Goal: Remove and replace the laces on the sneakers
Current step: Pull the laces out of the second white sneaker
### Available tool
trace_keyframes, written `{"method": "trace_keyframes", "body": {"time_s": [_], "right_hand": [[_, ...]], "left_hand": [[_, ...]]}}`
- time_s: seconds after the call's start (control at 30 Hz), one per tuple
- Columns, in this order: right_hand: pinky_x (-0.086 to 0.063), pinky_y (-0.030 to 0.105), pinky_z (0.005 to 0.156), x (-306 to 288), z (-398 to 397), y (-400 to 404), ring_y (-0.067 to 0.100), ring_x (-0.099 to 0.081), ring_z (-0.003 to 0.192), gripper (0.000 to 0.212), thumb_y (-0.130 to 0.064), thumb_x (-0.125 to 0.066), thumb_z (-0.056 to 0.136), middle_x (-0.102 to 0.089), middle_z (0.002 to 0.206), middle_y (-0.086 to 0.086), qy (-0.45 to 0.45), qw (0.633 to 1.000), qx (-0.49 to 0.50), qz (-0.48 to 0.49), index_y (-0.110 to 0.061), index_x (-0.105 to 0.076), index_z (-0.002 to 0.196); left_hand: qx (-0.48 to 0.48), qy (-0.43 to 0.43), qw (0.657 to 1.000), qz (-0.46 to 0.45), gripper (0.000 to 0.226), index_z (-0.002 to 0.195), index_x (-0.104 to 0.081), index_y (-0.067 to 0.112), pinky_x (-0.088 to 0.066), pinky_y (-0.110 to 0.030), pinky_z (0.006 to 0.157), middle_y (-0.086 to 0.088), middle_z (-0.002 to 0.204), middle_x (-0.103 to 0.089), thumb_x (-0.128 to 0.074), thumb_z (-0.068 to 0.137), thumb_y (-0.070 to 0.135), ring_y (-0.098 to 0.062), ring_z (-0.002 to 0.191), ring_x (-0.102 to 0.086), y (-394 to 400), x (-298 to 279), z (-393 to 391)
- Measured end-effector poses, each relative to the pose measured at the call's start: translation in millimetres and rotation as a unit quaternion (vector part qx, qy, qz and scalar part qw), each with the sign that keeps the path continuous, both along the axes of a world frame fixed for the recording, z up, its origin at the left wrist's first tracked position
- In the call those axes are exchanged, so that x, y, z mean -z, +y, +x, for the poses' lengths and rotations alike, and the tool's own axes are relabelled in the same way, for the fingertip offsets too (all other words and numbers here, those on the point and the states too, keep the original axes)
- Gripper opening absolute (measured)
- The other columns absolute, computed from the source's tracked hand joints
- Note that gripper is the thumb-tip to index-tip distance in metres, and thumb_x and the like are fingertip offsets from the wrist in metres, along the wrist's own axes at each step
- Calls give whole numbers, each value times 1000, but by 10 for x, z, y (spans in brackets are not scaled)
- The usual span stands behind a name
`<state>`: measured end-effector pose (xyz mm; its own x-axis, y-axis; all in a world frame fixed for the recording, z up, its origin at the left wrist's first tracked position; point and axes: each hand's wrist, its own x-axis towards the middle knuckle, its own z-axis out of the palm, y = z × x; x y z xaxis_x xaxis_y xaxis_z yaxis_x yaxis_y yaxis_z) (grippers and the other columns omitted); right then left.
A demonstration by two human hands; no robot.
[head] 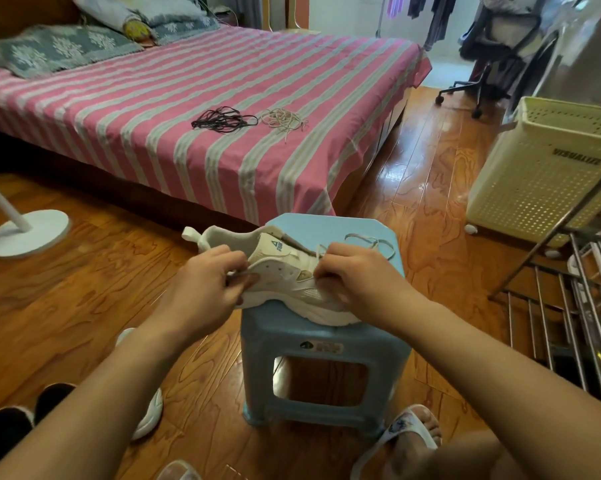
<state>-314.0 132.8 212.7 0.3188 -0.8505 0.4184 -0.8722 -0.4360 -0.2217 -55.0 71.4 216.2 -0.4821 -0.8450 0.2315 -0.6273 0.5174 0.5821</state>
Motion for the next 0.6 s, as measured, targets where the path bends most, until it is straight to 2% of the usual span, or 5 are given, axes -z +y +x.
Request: {"method": "trace_keyframes", "body": {"time_s": [0.1, 0.23, 0.43, 0.53, 0.6], "right_hand": [[-49, 40, 54, -13, 50, 6, 24, -56, 68, 6, -13, -66, 90, -62, 83, 4, 93, 994, -18, -46, -11, -69, 85], [-46, 38, 57, 93, 12, 58, 23, -53, 74, 6, -10, -62, 96, -62, 92, 9, 169, 977, -11, -132, -7, -66, 93], [-46, 34, 66, 172, -264, 74, 24, -54, 85, 7, -8, -63, 95, -62, 99, 10, 157, 975, -25, -154, -7, -66, 101], [-43, 31, 65, 131, -578, 25, 28, -55, 87, 11, -4, -66, 86, -58, 98, 9, 79, 987, 69, -121, -8, -63, 96], [-48, 38, 66, 57, -665, 32, 25, -53, 88, 5, -9, -64, 90, -56, 97, 8, 11, 985, 137, -102, -7, -64, 94]], "left_hand": [[0, -6, 1000, -10, 15, 81, -61, 30, -59, -42, 61, 10, 86, -56, -66, 95, 30, -13, 76, -64, 0, 21, 17], [-8, -21, 999, -25, 16, 82, -58, 29, -57, -46, 62, 11, 85, -55, -63, 95, 39, -14, 76, -63, -38, 56, 28], [-25, -18, 999, -25, 15, 83, -60, 29, -58, -44, 61, 11, 86, -55, -66, 96, 34, -14, 75, -63, -37, 42, 9], [-39, -19, 998, -36, 17, 82, -59, 29, -58, -43, 61, 12, 85, -53, -66, 96, 34, -12, 74, -62, -26, 53, 27], [-51, -21, 997, -50, 19, 80, -57, 31, -57, -41, 59, 13, 83, -51, -67, 96, 35, -12, 72, -61, -11, 67, 44]]}}
